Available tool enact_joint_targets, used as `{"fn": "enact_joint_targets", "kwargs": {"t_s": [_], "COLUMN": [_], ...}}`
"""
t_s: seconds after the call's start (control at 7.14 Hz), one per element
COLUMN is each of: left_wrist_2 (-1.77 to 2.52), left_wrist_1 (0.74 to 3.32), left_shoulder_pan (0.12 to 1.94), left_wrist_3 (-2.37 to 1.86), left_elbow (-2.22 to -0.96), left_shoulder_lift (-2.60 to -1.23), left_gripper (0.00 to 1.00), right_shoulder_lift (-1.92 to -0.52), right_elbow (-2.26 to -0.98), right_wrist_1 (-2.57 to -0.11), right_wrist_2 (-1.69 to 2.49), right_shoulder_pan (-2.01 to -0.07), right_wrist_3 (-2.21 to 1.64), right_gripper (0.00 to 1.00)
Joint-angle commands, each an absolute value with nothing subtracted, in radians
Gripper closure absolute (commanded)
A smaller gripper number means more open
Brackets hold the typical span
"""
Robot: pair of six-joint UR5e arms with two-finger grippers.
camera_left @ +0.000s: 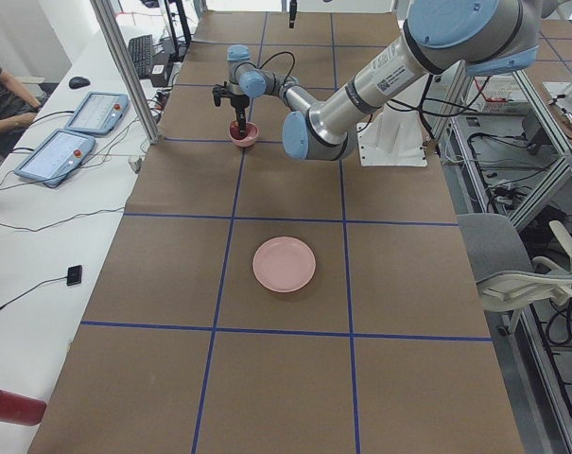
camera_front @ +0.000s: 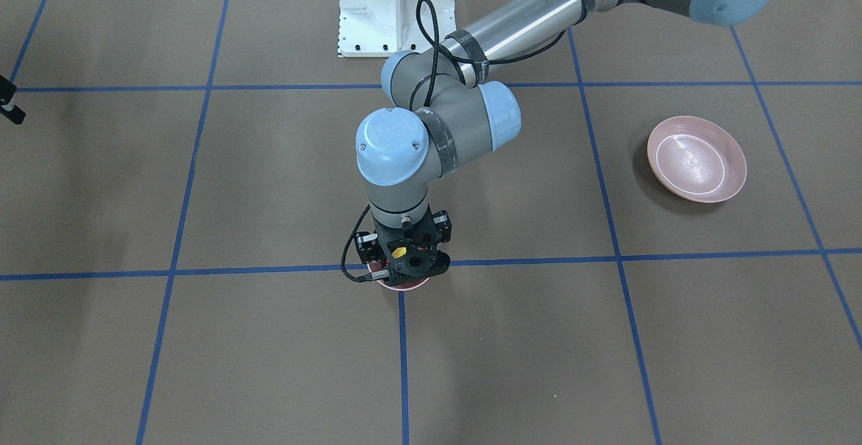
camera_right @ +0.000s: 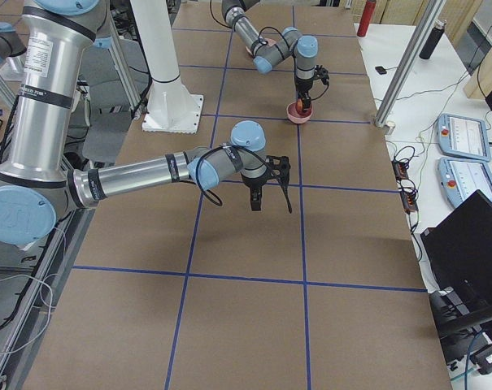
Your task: Move apple from plate to bowl
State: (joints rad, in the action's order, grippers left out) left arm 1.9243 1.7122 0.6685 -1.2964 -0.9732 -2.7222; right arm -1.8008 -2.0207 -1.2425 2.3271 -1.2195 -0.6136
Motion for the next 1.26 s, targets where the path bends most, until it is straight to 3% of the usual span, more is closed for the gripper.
{"fn": "enact_joint_targets", "kwargs": {"t_s": [0.0,0.42,0.7,0.98,1.12], "left_wrist_2": [1.922,1.921,1.924,1.927,1.936], "left_wrist_1": [1.723,1.72,1.604,1.484,1.5], "left_shoulder_pan": [0.666,0.667,0.696,0.75,0.805], "left_wrist_3": [-1.298,-1.301,-1.289,-1.061,-0.98], "left_elbow": [-0.979,-1.075,-1.394,-1.82,-1.947], "left_shoulder_lift": [-2.708,-2.669,-2.48,-2.151,-1.993], "left_gripper": [0.04,0.03,0.03,0.03,0.03], "right_shoulder_lift": [-1.801,-1.799,-1.799,-1.802,-1.802], "right_elbow": [-2.02,-2.02,-2.02,-2.019,-2.014], "right_wrist_1": [-1.243,-1.243,-1.243,-1.241,-1.236], "right_wrist_2": [2.327,2.327,2.326,2.327,2.327], "right_shoulder_pan": [-1.22,-1.22,-1.22,-1.221,-1.227], "right_wrist_3": [-0.614,-0.614,-0.614,-0.608,-0.603], "right_gripper": [0.01,0.01,0.01,0.01,0.01]}}
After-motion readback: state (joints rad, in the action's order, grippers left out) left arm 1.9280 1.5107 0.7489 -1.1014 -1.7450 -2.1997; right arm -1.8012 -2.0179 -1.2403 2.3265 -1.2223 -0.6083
